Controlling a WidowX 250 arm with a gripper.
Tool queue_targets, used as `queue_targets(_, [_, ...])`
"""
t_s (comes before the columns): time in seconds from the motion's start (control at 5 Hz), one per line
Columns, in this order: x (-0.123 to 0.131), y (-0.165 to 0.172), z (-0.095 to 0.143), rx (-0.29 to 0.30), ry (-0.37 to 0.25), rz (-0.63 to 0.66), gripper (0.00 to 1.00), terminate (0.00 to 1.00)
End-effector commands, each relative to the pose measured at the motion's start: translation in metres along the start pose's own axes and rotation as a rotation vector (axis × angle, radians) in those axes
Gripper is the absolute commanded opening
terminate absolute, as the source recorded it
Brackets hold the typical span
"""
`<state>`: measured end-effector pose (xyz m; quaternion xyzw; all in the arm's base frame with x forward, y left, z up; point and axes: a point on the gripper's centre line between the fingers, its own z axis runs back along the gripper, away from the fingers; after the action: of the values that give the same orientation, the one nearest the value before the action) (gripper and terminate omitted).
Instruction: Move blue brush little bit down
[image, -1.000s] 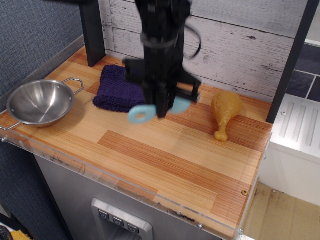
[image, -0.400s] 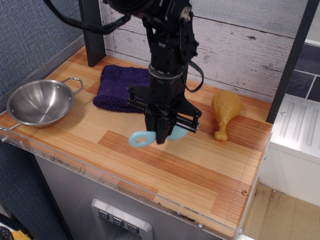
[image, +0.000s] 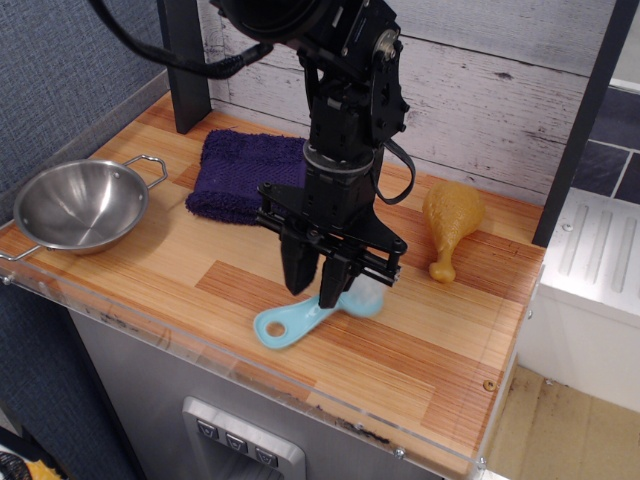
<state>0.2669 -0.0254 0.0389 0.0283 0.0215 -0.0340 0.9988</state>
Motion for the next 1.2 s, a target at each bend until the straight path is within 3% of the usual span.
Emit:
queue_targets(0.0, [-0.004,0.004,0.061,-0.027,-0.137,-0.028,1.0,0.0])
queue_targets(0.2, [-0.001,0.015,0.089,-0.028,-0.195,0.015,1.0,0.0])
queue_targets(0.4, [0.008,0.028,0.098,-0.023,-0.228,0.03,1.0,0.0])
queue_targets(0.8, [0.025,0.047,0.095,-0.028,-0.232,0.028,1.0,0.0])
queue_targets(1.0, [0.025,0.052,0.096,-0.058,-0.233,-0.05,1.0,0.0])
